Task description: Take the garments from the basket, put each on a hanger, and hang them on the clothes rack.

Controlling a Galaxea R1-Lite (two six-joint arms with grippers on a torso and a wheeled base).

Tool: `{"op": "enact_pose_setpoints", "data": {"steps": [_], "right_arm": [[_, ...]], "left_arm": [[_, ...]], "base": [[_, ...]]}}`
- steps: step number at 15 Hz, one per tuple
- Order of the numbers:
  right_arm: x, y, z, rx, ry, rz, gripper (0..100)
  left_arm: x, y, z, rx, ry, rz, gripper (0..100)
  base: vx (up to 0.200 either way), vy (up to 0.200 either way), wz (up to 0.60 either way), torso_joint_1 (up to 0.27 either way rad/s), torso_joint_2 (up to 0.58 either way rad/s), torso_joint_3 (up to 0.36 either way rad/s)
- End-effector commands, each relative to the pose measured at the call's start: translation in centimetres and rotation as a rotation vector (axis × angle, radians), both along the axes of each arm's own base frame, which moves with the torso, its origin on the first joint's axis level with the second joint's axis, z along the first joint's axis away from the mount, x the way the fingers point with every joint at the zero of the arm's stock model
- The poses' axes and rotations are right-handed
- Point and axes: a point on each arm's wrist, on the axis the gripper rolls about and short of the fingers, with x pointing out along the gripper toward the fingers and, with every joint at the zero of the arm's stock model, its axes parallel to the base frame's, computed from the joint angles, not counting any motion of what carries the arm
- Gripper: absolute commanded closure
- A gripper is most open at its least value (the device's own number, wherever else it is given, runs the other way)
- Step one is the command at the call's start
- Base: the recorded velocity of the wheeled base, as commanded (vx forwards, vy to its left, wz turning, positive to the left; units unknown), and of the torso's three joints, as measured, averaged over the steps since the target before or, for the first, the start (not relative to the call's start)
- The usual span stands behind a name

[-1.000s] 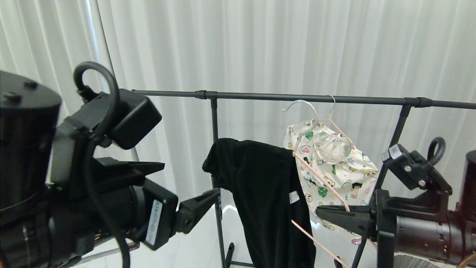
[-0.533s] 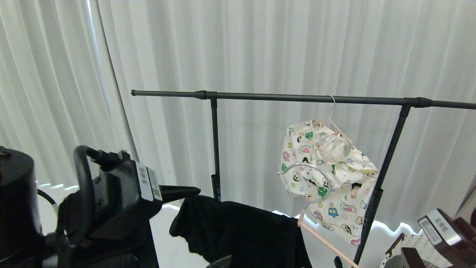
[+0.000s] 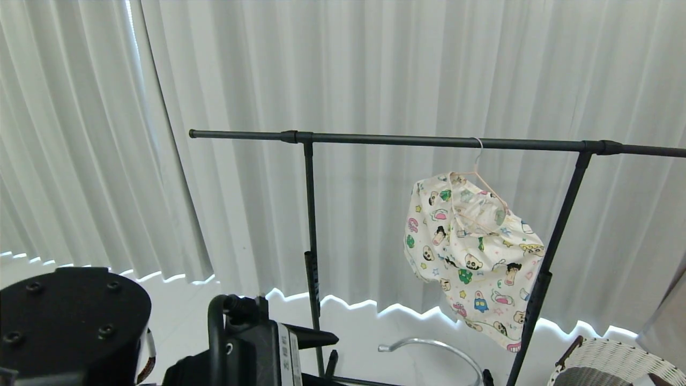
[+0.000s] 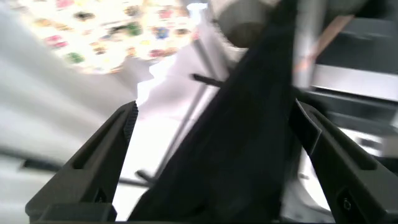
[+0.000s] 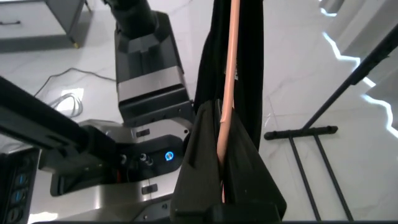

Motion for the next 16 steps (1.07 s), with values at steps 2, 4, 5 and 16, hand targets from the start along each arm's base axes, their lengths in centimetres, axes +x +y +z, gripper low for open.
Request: {"op": "enact_pose_setpoints", "data": {"steps": [2,4,5,16], "right_arm": [[-0.7,0.2,-0.1,-0.004,-0.023,0.059,100],[-0.8,0.2,0.0,0.0,-0.028,0.067,100],[-0.9,0.2,0.0,0.0,-0.029,0.071,100],[-1.0,-0.1,-0.2,-0.004,-0.036,0.056,0]], "left_arm": [[-0.1,-0.5,-1.0,0.029,0.043,-0.049,0],[0.0,-0.7,-1.3,0.038,0.055,-0.059,0],[0.1,-0.8,-1.4,0.042,0.057,-0.059,0],[0.0,-0.4,-2.2,0.062,0.081,-0.045,100]], "base": [[0.0,0.0,0.0,0.0,0.0,0.0],[0.0,0.0,0.0,0.0,0.0,0.0],[0.0,0.0,0.0,0.0,0.0,0.0],[0.0,0.0,0.0,0.0,0.0,0.0]]}}
